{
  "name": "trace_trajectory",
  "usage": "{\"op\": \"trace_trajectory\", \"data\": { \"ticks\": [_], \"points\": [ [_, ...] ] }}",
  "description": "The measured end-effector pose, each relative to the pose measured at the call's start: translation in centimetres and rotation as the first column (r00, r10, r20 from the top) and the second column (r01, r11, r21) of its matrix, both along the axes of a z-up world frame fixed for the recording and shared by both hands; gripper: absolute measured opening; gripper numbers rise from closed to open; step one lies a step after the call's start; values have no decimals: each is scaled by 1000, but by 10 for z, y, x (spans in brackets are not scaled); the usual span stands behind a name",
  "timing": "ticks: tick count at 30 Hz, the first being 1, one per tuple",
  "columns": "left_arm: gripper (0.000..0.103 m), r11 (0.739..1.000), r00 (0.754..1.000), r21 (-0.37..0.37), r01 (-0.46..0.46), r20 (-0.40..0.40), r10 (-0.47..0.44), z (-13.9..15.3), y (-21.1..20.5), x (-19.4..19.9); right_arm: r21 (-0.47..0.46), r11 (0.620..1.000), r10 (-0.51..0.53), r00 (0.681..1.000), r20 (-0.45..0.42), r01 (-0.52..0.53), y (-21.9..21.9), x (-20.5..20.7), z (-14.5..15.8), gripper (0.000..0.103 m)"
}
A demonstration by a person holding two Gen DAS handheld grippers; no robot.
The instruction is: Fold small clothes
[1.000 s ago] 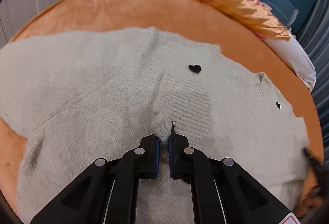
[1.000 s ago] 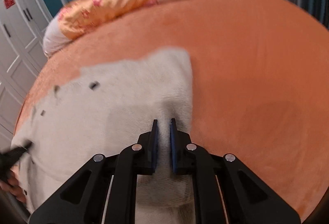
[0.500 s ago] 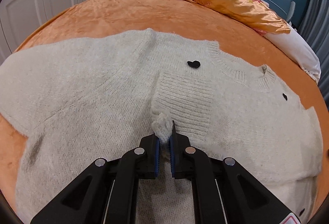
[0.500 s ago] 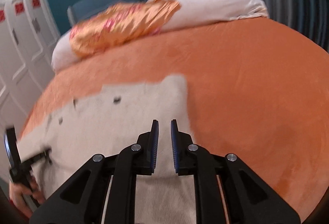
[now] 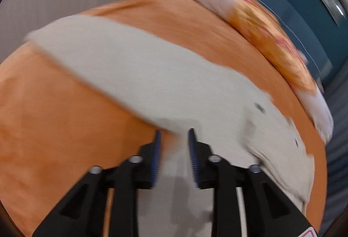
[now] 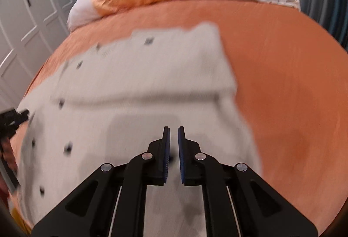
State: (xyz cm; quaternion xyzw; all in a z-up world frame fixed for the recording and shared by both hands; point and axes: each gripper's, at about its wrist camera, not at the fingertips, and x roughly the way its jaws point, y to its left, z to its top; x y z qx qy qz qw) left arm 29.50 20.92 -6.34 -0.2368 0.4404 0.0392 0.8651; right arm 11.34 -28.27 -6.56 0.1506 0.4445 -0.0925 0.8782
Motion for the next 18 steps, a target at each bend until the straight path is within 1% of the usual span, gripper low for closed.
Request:
{"op": "trace_trajectory", "data": {
  "ticks": [1,2,3,5,6,8,11,12,14,15,16,17,18],
  "points": [
    [31,999,999,-3,-46,-12,46,0,29,-2,18,1000,-2,1000,-13,2,4,-8,-5,10],
    [31,995,994,-8,-102,-33,101,-1,62,-2,37,999,-15,1000,-21,16,6,-18,-11,19],
    [31,988,988,-17,-152,-43,151,0,95,-1,39,999,-23,1000,-15,24,8,-24,-14,22],
    [31,970,970,-32,-239,-44,238,1,142,1,18,999,-28,1000,9,28,14,-35,-17,24],
    [32,957,958,-54,-285,-46,282,0,166,4,0,1000,-29,999,28,29,18,-38,-18,24],
    [33,916,925,-130,-381,-63,375,-6,210,13,-28,999,-32,999,43,34,21,-39,-21,26],
    [33,861,891,-231,-453,-98,443,-19,244,30,-45,998,-30,998,48,32,24,-39,-24,28],
    [33,852,889,-256,-456,-95,447,-23,246,36,-44,999,-30,998,49,32,24,-39,-24,28],
    [31,853,892,-261,-452,-94,443,-24,246,47,-38,999,-30,998,49,32,23,-40,-25,28],
    [26,861,896,-249,-444,-89,436,-23,244,52,-34,999,-31,998,50,33,22,-40,-25,28],
    [19,875,900,-213,-435,-92,425,-18,241,61,-32,999,-32,998,50,34,22,-40,-25,28],
    [5,890,912,-197,-411,-87,402,-12,233,69,-30,999,-33,998,50,34,22,-40,-26,29],
    [4,898,917,-186,-399,-75,392,-7,235,69,-29,999,-33,998,51,34,22,-40,-26,29]
  ]
}}
